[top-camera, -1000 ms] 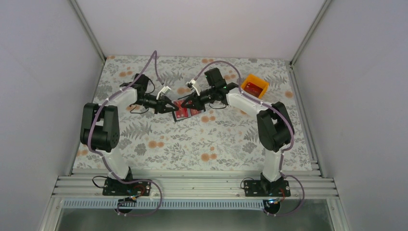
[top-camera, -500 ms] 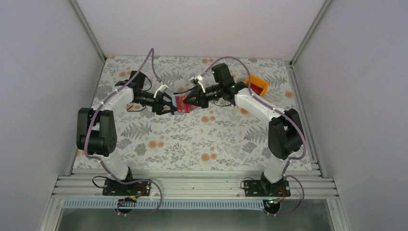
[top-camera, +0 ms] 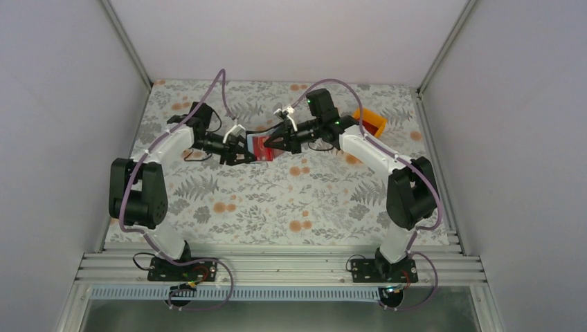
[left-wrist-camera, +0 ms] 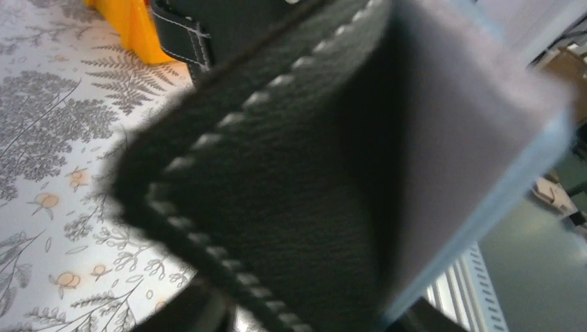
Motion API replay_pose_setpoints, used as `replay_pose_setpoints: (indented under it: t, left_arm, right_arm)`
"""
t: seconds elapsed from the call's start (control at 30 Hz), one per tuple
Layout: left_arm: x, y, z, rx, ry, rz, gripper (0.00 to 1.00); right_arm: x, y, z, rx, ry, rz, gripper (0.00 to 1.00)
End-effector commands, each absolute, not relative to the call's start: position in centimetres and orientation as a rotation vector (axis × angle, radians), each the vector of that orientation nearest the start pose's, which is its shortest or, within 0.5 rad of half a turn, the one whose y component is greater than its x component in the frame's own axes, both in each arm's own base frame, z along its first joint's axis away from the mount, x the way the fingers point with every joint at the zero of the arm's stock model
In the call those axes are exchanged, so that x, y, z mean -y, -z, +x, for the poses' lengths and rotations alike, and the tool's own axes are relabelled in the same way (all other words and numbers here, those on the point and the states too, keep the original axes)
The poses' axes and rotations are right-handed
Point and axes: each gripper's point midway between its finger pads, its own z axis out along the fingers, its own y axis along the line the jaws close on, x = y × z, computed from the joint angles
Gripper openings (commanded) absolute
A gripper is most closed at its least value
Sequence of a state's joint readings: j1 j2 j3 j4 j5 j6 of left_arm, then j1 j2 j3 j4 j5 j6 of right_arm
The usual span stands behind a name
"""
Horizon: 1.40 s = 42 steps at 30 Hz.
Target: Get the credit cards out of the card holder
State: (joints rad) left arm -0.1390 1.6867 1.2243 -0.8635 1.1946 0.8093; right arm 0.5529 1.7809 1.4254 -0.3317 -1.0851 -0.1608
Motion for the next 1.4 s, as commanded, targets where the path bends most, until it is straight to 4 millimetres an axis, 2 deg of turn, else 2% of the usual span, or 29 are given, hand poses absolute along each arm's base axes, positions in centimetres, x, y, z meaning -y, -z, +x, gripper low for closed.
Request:
replay_pose_setpoints:
  t: [0.0, 0.03, 0.07, 0.1, 0.23, 0.3, 0.43, 0.63, 0.8, 0.83, 0.9, 1.03, 1.17, 1.3, 1.37]
  left_arm:
    - [21.2, -21.5, 29.9, -1.699, 1.410, 1.208, 0.25]
    - [21.2, -21.8, 29.8, -1.689, 1.422, 1.204, 0.13]
    - [21.2, -22.0, 29.8, -1.680, 1.427, 1.204, 0.04]
    - [21.3, -22.1, 29.8, -1.673, 1.428, 1.205, 0.03]
    - [21.0, -23.0, 29.5, -1.625, 1.449, 1.195, 0.02]
    - [20.8, -23.3, 29.5, -1.600, 1.456, 1.187, 0.02]
    - [20.6, -23.7, 29.4, -1.575, 1.470, 1.183, 0.02]
    - [20.6, -23.5, 29.1, -1.576, 1.464, 1.192, 0.02]
    - [20.6, -23.6, 29.3, -1.583, 1.457, 1.191, 0.02]
    - [20.7, -23.5, 29.3, -1.585, 1.460, 1.190, 0.02]
    - [20.7, -23.6, 29.2, -1.585, 1.460, 1.193, 0.02]
    - [20.7, -23.5, 29.2, -1.604, 1.442, 1.204, 0.02]
    - [20.6, -23.4, 29.5, -1.635, 1.396, 1.212, 0.03]
    - [20.4, -22.9, 29.9, -1.676, 1.330, 1.222, 0.12]
    - [20.4, -22.8, 29.9, -1.679, 1.338, 1.214, 0.13]
  right_arm:
    - [-36.6, -26.5, 30.1, -1.669, -1.424, -1.306, 0.04]
    - [-36.7, -26.2, 30.2, -1.675, -1.432, -1.304, 0.05]
    - [-36.7, -26.1, 30.2, -1.678, -1.441, -1.302, 0.04]
    - [-36.7, -26.1, 30.2, -1.676, -1.447, -1.302, 0.04]
    - [-36.0, -26.0, 29.7, -1.642, -1.486, -1.311, 0.21]
    - [-35.3, -25.7, 29.9, -1.653, -1.495, -1.289, 0.23]
    - [-34.9, -25.4, 29.6, -1.647, -1.525, -1.289, 0.19]
    - [-34.7, -25.8, 29.1, -1.610, -1.541, -1.314, 0.20]
    - [-35.2, -26.1, 30.0, -1.639, -1.509, -1.281, 0.19]
    - [-35.3, -26.0, 30.1, -1.637, -1.502, -1.281, 0.17]
    - [-35.5, -26.2, 29.8, -1.609, -1.503, -1.293, 0.06]
    - [-35.4, -26.9, 29.5, -1.568, -1.481, -1.302, 0.05]
    - [-34.5, -26.6, 30.4, -1.612, -1.413, -1.255, 0.04]
    - [-33.1, -26.3, 31.2, -1.638, -1.378, -1.210, 0.05]
    - [-32.9, -26.4, 31.3, -1.643, -1.368, -1.209, 0.05]
